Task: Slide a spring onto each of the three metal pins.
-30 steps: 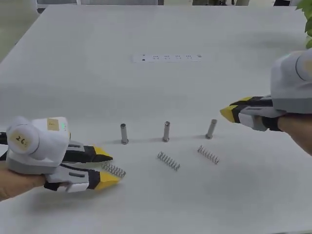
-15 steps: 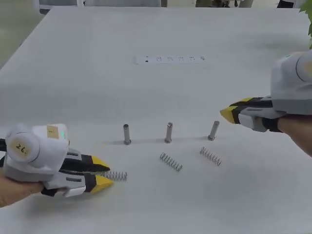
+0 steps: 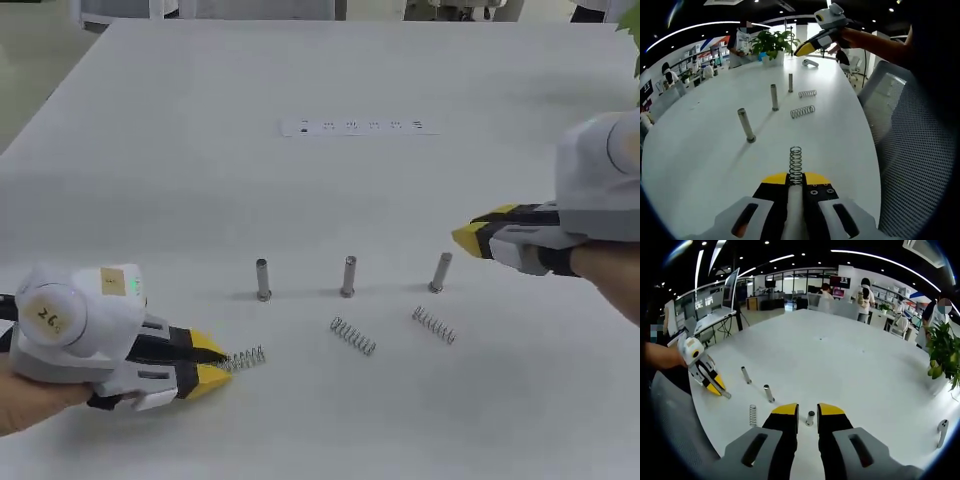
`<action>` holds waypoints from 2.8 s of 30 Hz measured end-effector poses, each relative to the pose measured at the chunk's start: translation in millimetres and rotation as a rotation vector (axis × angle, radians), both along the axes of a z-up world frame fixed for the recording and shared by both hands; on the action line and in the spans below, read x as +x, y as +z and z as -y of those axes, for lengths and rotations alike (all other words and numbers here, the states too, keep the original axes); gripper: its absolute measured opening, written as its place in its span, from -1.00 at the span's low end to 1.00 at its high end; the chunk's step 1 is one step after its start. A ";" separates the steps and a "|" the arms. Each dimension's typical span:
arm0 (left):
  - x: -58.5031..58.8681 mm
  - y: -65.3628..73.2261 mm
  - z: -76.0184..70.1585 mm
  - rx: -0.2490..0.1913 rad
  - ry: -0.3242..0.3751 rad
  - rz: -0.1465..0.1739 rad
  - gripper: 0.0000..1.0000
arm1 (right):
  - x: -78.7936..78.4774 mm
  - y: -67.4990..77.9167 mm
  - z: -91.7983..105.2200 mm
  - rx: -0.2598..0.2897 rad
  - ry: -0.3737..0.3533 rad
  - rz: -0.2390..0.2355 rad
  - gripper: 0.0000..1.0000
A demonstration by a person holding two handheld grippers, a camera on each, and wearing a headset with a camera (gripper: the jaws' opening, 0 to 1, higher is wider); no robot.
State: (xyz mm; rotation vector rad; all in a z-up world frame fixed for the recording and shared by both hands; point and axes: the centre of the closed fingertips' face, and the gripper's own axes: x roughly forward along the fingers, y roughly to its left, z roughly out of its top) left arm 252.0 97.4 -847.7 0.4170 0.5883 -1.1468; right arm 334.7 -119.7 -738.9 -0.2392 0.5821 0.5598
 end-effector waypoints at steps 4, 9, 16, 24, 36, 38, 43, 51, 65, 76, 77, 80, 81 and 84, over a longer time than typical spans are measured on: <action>1.0 -0.3 0.2 0.002 0.008 0.010 -0.95 | -0.3 0.1 0.3 -0.001 0.001 0.001 -0.75; 0.6 1.4 0.6 -0.008 0.020 0.010 -0.95 | -0.9 -0.4 0.9 0.001 0.000 -0.001 -0.75; -3.1 11.7 4.5 -0.041 0.019 0.007 -0.96 | -1.4 -0.4 -0.6 0.000 0.004 -0.002 -0.75; -10.1 31.8 8.8 -0.092 0.018 0.030 -0.96 | -2.5 -1.0 -2.6 -0.001 0.010 -0.002 -0.76; -13.5 68.9 19.0 -0.160 0.016 0.086 -0.96 | -8.5 13.9 -12.5 0.000 0.042 0.029 -0.75; -14.3 75.1 21.9 -0.166 0.010 0.098 -0.96 | -9.5 16.3 -14.0 0.001 0.047 0.032 -0.75; -14.5 85.0 26.4 -0.179 -0.001 0.122 -0.96 | -10.8 19.5 -16.8 0.003 0.058 0.041 -0.75; -12.5 88.7 27.0 -0.179 -0.006 0.132 -0.96 | -15.6 26.0 -22.6 0.009 0.077 0.053 -0.74; -8.6 91.0 27.7 -0.177 -0.005 0.138 -0.96 | -31.5 29.8 -36.2 0.059 0.158 0.048 -0.67; -8.1 93.8 28.4 -0.177 -0.007 0.142 -0.96 | -44.8 32.4 -50.4 0.065 0.246 0.046 -0.63; -8.1 94.2 28.6 -0.178 -0.007 0.143 -0.96 | -45.7 32.8 -51.5 0.063 0.252 0.046 -0.63; -8.0 95.4 29.1 -0.178 -0.009 0.146 -0.96 | -49.1 35.5 -56.4 0.065 0.277 0.049 -0.62; -8.0 95.8 29.3 -0.178 -0.009 0.147 -0.96 | -50.5 36.1 -58.0 0.066 0.286 0.048 -0.62; -7.9 96.6 29.7 -0.177 -0.010 0.149 -0.96 | -54.9 38.1 -64.1 0.068 0.319 0.049 -0.61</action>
